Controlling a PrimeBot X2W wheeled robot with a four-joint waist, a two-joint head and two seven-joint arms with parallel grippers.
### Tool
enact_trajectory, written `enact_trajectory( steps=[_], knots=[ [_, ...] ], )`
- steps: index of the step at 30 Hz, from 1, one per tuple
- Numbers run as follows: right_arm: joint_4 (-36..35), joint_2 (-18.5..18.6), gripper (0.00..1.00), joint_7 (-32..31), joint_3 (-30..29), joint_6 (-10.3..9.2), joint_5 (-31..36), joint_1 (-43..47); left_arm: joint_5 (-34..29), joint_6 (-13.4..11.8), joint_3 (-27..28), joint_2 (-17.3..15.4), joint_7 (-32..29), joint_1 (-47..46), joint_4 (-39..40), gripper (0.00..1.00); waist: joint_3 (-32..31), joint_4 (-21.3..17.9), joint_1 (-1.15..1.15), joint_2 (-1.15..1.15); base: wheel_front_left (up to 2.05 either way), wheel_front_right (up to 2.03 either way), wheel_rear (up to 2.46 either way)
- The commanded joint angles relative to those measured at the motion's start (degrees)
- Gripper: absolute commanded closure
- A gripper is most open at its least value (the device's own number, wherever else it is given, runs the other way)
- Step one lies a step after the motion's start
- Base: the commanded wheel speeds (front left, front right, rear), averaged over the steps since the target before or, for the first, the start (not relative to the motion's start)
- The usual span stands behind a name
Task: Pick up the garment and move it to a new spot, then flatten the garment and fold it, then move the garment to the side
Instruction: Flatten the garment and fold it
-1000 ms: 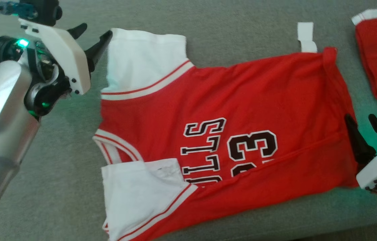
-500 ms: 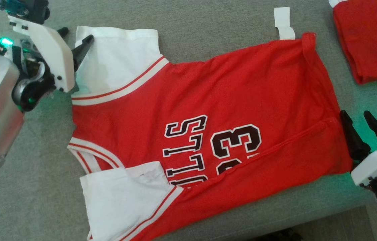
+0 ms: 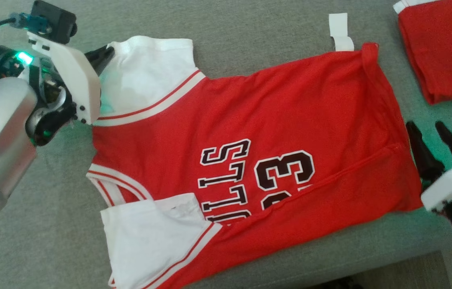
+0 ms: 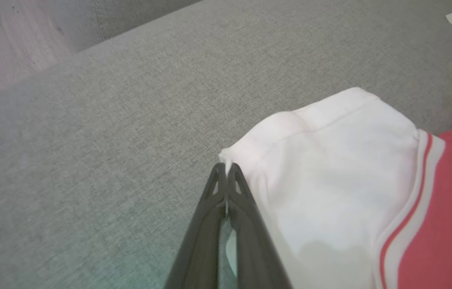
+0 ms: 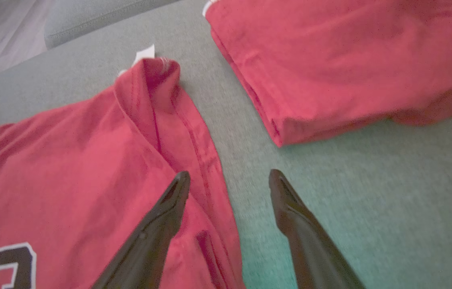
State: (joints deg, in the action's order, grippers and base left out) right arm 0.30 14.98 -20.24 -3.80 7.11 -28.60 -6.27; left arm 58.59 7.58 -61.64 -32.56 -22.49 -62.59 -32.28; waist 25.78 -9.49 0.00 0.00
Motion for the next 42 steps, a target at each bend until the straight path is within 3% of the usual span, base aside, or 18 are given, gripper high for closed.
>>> enact_trajectory(
  steps=[1, 7, 15, 21, 22, 23, 25, 26, 32, 42],
  knots=[
    [-2.72, 1.85, 0.00, -0.91, 1.29, 0.37, -0.58, -2.27, 0.44, -0.09, 1.27, -3.00, 1.00, -3.93, 1.58, 1.00, -0.46, 0.71, 0.00, 0.00, 0.00, 0.00, 0.00],
    [0.07, 3.08, 0.00, -7.37, 2.96, 0.37, -3.81, -11.46, 0.63, -0.09, -2.38, -3.09, 4.22, -6.38, 3.85, 1.00, -1.20, 2.80, 0.00, 0.00, 0.00, 0.00, 0.00],
    [14.78, 4.09, 0.00, -14.37, 5.60, 0.37, -3.78, -25.60, 0.42, -0.09, -7.22, -1.77, 9.08, -9.69, 5.94, 1.00, -1.59, 5.84, 0.00, 0.00, 0.00, 0.00, 0.00],
    [21.61, 4.56, 0.02, -15.54, 8.89, 0.37, -2.73, -29.99, 1.01, -0.09, -9.56, -0.89, 11.22, -11.17, 5.90, 1.00, -2.00, 7.19, 0.00, 0.00, 0.00, 0.00, 0.00],
    [22.30, 4.62, 0.24, -15.33, 9.19, 0.37, -2.68, -30.39, 1.12, -0.09, -9.83, -0.76, 11.53, -11.33, 5.80, 1.00, -2.03, 7.33, 0.00, 0.00, 0.00, 0.00, 0.00],
    [22.88, 4.63, 0.56, -15.06, 9.37, 0.37, -2.79, -30.80, 1.18, -0.09, -10.07, -0.63, 11.87, -11.50, 5.72, 1.00, -2.05, 7.49, 0.00, 0.00, 0.00, 0.00, 0.00],
    [23.80, 4.74, 0.96, -14.44, 9.67, 0.37, -2.97, -31.50, 1.24, -0.09, -10.48, -0.49, 12.51, -11.78, 5.48, 1.00, -2.06, 7.75, 0.00, 0.00, 0.00, 0.00, 0.00],
    [24.17, 4.88, 1.00, -14.16, 9.85, 0.37, -3.02, -31.82, 1.13, -0.09, -10.67, -0.53, 12.87, -11.91, 5.31, 1.00, -2.06, 7.87, 0.00, 0.00, 0.00, 0.00, 0.00],
    [25.40, 5.86, 1.00, -11.83, 9.86, 0.37, -3.19, -33.80, -1.27, -0.09, -11.25, -1.05, 17.08, -13.35, 3.99, 1.00, -1.74, 8.41, 0.00, 0.00, 0.00, 0.00, 0.00],
    [25.84, 7.87, 1.00, -5.53, 6.74, 0.37, -6.15, -35.64, -3.40, -0.09, -11.15, 0.72, 31.94, -17.56, -2.50, 1.00, -3.02, 10.19, 0.00, 0.00, 0.00, 0.00, 0.00]
  ],
)
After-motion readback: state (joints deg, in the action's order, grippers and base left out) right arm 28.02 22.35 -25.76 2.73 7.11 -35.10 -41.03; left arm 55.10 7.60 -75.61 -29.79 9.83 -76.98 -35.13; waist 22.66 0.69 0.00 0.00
